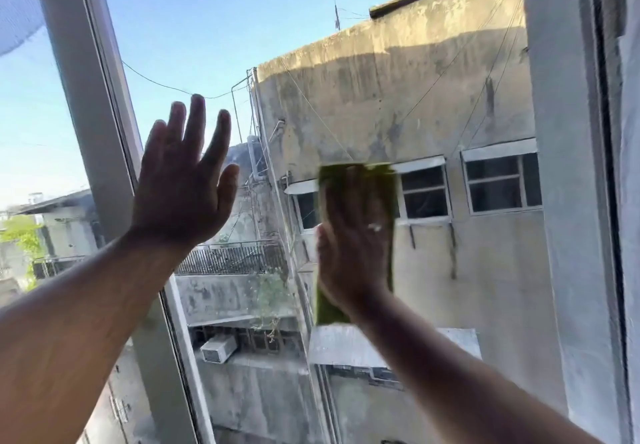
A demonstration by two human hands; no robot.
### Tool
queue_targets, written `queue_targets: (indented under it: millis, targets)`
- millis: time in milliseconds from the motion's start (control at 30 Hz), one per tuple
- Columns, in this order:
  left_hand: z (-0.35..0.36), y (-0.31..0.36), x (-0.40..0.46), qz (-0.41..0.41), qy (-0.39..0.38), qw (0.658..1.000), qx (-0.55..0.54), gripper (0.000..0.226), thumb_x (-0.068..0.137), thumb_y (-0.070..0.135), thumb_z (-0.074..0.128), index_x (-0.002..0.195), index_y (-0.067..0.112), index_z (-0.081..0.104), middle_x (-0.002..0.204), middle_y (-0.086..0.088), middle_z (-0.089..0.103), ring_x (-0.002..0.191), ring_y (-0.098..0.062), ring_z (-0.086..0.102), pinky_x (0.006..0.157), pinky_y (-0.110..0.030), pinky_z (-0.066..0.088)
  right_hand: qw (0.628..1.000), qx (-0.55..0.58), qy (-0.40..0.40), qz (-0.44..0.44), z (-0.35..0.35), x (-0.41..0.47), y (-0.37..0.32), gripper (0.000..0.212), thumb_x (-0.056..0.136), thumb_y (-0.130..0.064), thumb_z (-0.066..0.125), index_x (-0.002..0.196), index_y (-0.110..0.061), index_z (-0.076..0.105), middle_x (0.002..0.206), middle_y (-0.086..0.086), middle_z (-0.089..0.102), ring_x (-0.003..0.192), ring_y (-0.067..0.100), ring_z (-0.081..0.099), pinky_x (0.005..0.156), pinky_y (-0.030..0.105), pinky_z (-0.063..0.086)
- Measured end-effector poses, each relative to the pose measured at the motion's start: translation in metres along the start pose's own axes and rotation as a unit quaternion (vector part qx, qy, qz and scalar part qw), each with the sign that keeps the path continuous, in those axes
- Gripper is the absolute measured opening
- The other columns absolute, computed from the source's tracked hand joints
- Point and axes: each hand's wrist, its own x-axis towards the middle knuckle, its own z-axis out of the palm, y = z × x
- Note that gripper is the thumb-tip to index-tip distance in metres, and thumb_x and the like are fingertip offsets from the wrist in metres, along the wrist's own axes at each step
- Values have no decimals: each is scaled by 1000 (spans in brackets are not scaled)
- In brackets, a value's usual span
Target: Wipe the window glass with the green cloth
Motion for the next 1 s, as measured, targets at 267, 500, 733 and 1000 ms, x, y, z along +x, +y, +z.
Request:
queue_targets:
  millis: [267,500,733,1000]
  targets:
    - [-17,17,5,26,-8,1000,-13,70,104,52,21,161,13,15,169,-21,11,155,-44,11,124,-58,12,905,27,-157,-394,-20,-14,10,78,78,-25,62,152,-29,40,159,0,42,148,28,33,127,44,15]
    - [-2,75,20,108,-23,994,11,67,103,58,26,159,22,26,167,-22,18,154,-43,19,124,-56,14,961,0,-66,268,-75,35,233,76,93,-65,19,154,-23,32,155,37,30,137,54,38,116,54,34]
    - [1,76,19,106,-4,994,22,63,104,55,29,158,23,30,166,-22,23,153,-42,22,123,-58,20,999,-14,-27,29,-15,-33,68,68,97,-38,40,160,-28,15,167,17,4,156,39,1,123,50,20]
    - [3,64,18,115,2,993,-3,62,102,54,34,159,27,29,167,-18,22,154,-38,22,124,-52,17,828,-115,-230,-498,-2,-149,32,70,89,-41,51,155,-38,30,163,-5,33,152,23,27,127,45,9]
